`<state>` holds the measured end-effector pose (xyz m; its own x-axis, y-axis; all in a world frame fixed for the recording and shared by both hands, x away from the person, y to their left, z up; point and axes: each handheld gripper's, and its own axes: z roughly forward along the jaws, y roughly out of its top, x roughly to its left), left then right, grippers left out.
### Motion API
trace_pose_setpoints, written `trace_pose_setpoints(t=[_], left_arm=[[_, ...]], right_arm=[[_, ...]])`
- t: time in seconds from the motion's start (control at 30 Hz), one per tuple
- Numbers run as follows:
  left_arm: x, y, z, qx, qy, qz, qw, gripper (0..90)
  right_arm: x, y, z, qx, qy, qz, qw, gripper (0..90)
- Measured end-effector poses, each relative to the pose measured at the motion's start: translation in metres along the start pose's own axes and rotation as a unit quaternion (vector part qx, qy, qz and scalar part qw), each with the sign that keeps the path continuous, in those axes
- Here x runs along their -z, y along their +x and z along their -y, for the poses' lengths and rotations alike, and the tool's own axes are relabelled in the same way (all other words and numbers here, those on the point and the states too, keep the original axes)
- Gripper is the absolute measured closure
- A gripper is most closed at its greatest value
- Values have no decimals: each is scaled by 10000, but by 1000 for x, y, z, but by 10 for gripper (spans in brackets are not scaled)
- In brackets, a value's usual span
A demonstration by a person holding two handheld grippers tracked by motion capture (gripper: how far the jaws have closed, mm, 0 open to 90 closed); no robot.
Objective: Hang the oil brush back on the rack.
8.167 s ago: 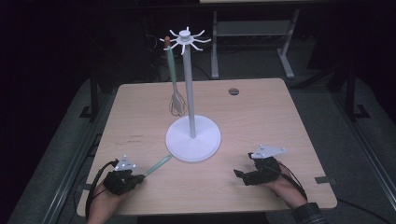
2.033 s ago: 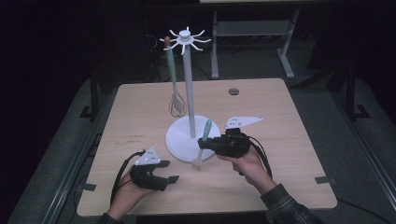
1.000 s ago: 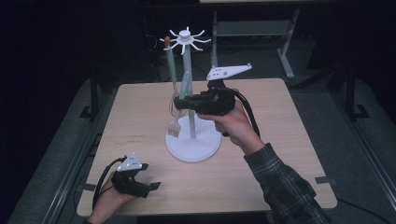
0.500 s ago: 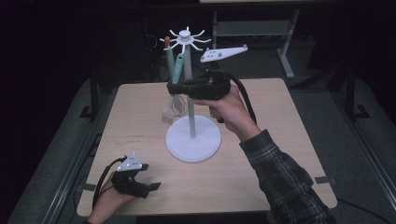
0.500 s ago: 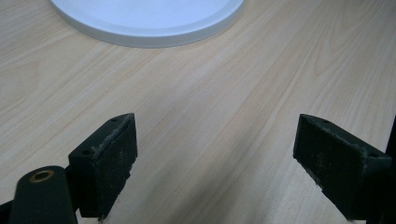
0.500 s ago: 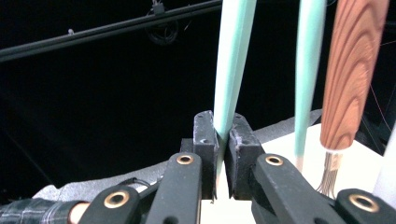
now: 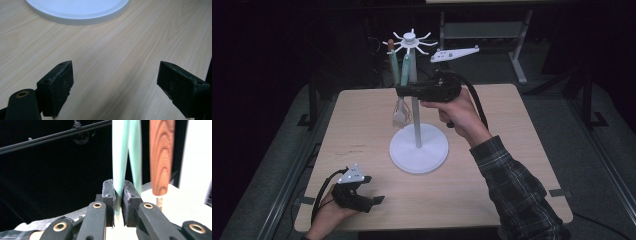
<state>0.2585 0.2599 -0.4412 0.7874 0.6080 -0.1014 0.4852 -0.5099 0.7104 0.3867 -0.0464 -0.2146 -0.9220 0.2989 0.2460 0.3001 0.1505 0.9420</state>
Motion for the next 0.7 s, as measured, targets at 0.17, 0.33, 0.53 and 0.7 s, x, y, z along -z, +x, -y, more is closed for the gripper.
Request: trace_pose_setpoints(t=[0.17,0.33,0.53,0.7], left_arm=[[-2,-1,0,-4,19,22,10000,133],[-2,-1,0,-9,21,26,10000,133],[-2,-1,0,4,-9,31,10000,133],[-2,0,-1,-12,-15,47,10000,133]], right_arm=[[5,1,0,113,-28,243,9996,765],[12,2,4,259,6,518,9983,699],[23,2,15,326,0,799,9963,553],[37,2,32,364,27,982,9945,411]])
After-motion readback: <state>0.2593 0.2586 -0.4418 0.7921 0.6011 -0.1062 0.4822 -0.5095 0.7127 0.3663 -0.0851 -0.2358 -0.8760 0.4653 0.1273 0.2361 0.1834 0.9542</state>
